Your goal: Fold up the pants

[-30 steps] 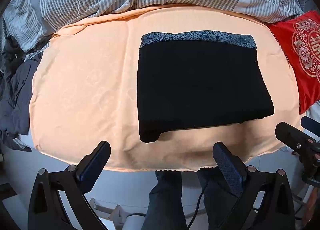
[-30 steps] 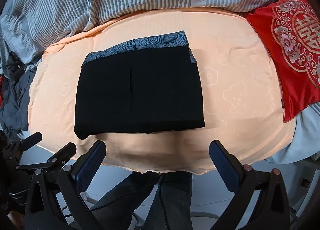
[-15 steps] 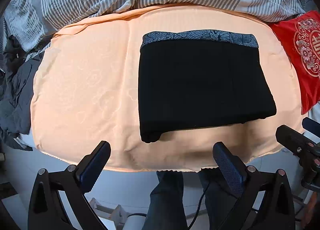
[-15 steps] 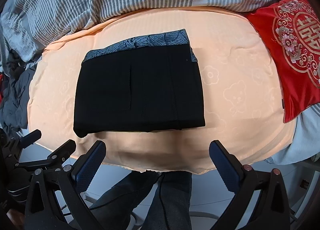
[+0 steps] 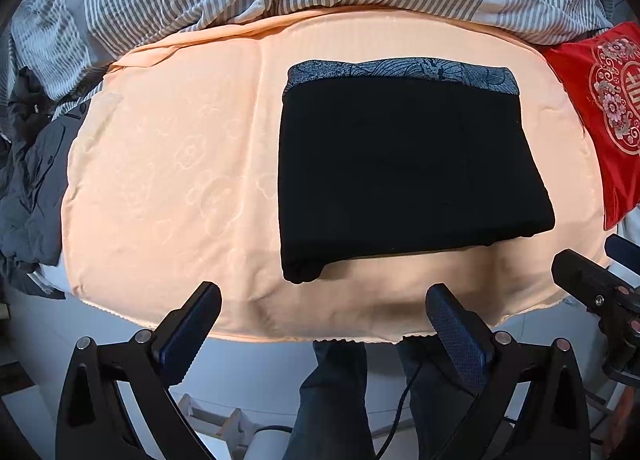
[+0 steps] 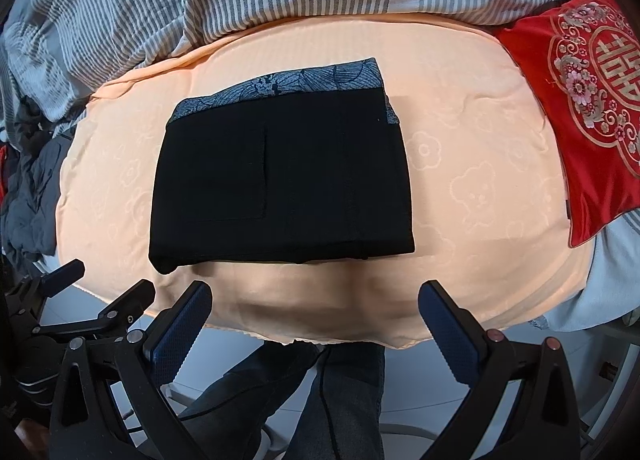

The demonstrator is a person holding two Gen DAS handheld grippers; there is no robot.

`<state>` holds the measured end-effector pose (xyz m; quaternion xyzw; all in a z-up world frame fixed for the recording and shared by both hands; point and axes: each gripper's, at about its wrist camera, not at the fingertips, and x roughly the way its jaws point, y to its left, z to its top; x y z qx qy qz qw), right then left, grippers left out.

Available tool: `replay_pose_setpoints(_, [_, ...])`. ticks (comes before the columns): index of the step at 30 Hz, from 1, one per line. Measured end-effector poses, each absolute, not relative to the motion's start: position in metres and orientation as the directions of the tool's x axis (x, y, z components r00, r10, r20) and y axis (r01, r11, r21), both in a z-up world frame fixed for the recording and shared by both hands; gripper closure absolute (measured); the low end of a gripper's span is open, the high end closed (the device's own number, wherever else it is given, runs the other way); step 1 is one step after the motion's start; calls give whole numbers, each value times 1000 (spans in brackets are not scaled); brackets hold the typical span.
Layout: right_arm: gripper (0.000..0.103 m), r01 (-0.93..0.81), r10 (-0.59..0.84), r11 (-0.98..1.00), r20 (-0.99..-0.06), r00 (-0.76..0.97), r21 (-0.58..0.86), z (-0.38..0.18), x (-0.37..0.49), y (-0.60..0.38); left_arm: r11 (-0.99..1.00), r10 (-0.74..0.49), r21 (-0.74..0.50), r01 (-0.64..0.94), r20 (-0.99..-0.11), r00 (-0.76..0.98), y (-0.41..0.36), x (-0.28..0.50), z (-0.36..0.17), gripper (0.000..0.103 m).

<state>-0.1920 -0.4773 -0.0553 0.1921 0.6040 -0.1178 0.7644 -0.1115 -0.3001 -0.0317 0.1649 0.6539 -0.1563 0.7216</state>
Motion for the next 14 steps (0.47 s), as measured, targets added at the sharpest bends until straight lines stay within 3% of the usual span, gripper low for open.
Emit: replay_pose_setpoints(14, [0,413,53,898,-969,240,151,-55,-189,-478,893,-32,29,449,-991,127,-299,-110,-27,0])
